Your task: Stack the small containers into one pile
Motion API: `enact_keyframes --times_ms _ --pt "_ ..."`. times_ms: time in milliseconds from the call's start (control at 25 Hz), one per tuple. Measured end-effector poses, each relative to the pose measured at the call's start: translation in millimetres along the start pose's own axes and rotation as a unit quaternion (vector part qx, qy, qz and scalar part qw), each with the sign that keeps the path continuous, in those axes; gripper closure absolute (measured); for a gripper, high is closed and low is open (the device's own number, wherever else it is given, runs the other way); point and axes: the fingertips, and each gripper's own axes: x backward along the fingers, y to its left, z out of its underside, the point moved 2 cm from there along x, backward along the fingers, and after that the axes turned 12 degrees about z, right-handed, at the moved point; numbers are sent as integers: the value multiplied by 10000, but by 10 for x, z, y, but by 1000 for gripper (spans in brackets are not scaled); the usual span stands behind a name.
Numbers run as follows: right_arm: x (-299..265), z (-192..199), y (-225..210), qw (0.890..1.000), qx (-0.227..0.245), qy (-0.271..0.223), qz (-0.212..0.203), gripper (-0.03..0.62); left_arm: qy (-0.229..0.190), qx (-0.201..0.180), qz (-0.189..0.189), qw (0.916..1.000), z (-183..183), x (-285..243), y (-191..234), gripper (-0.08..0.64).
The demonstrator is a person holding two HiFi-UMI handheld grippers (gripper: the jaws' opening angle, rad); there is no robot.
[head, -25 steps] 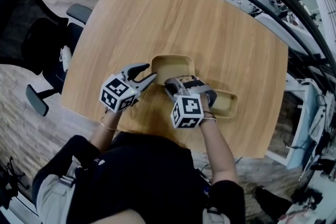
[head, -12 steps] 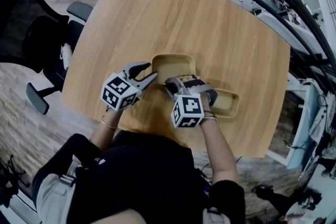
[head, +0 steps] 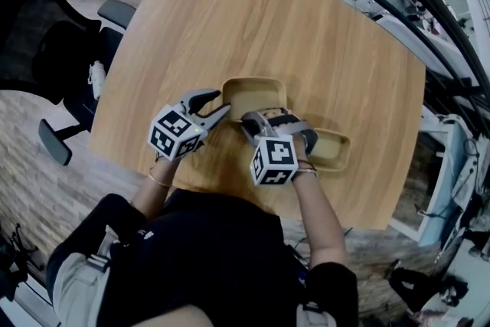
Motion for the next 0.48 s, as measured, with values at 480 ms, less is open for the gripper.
enact_keyframes --times_ms 480 --pt "-40 -3 8 9999 -67 -59 -97 563 80 69 -15 9999 69 -3 44 416"
